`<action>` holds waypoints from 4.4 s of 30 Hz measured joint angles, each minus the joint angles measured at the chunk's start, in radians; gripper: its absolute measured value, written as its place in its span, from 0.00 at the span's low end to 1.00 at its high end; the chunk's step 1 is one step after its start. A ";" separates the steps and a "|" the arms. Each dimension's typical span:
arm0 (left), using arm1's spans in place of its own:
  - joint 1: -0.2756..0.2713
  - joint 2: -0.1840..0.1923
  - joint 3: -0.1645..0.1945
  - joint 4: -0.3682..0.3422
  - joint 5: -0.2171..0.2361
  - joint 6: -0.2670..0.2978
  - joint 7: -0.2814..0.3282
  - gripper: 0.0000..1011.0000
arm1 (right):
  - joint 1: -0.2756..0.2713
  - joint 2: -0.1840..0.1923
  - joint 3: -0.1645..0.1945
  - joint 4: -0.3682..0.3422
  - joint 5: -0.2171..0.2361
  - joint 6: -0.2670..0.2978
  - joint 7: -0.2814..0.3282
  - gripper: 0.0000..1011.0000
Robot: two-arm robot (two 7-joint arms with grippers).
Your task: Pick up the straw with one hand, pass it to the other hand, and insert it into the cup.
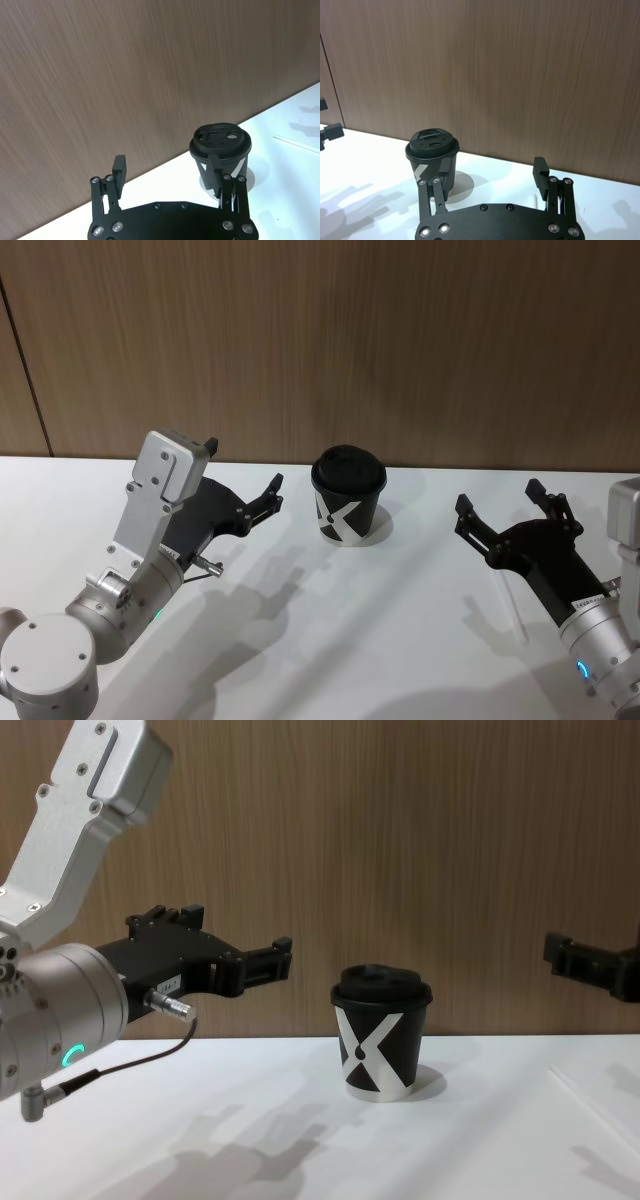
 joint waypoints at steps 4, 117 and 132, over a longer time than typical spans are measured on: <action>0.000 0.000 0.000 0.000 0.000 0.000 0.000 0.99 | 0.000 0.000 0.000 0.000 0.000 0.000 0.000 0.99; 0.000 0.000 0.000 0.000 0.000 0.000 0.000 0.99 | -0.010 0.152 0.067 0.073 -0.001 0.117 0.192 0.99; 0.000 0.000 0.000 0.000 0.000 0.000 0.000 0.99 | -0.009 0.109 0.054 0.071 -0.020 0.208 0.161 0.99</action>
